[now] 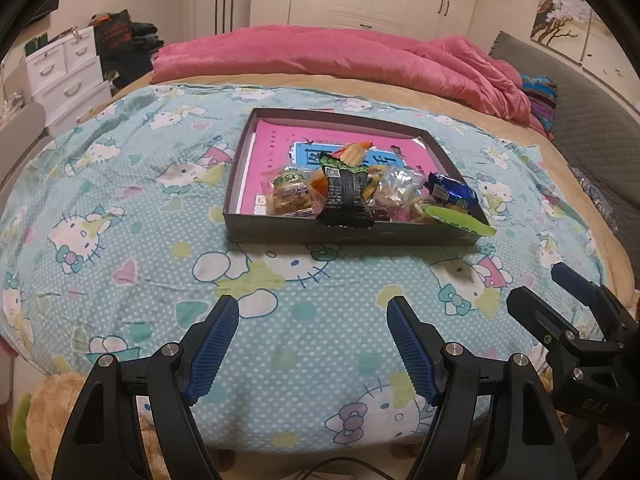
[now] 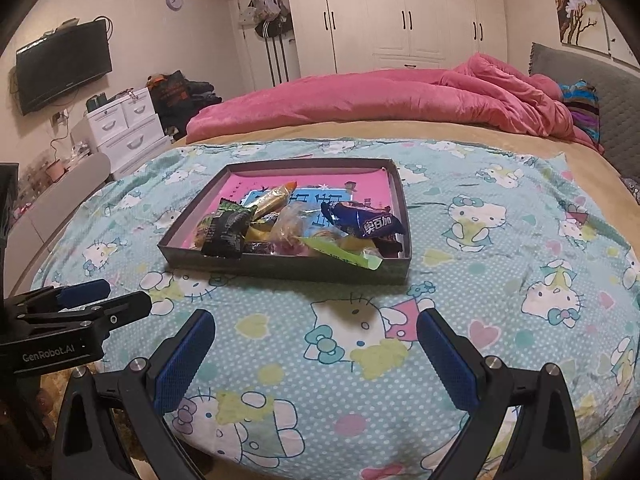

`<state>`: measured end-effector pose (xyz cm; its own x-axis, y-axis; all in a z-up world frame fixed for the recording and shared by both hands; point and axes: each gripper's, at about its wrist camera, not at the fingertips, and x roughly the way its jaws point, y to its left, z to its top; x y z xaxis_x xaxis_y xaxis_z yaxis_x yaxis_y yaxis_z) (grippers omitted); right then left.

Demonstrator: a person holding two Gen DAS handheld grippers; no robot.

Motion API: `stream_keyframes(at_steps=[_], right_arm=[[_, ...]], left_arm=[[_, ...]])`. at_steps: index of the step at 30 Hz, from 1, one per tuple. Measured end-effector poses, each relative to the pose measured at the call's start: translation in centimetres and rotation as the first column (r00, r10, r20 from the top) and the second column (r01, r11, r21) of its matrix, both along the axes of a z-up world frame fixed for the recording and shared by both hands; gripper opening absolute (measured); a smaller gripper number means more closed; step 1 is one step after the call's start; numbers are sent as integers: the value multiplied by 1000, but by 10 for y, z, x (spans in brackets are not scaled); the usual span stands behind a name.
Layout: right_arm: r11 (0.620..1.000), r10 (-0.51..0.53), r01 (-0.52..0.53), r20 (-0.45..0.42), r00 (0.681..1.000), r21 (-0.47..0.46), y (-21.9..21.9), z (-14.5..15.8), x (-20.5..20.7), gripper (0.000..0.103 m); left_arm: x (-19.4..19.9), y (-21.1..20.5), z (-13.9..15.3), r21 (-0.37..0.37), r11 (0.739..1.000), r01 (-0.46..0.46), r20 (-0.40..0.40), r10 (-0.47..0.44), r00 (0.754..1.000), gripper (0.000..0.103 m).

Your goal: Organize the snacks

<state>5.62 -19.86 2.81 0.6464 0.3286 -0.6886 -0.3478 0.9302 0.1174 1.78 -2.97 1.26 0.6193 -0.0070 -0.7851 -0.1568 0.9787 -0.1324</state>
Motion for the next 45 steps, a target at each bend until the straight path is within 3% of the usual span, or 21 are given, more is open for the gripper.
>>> stream_keyframes(at_steps=[45], right_arm=[[1000,-19,19,17,1000,-4,-4,5,0,102]], left_arm=[[4,1,-4,26,1000,-11,-19,11,1000,78]])
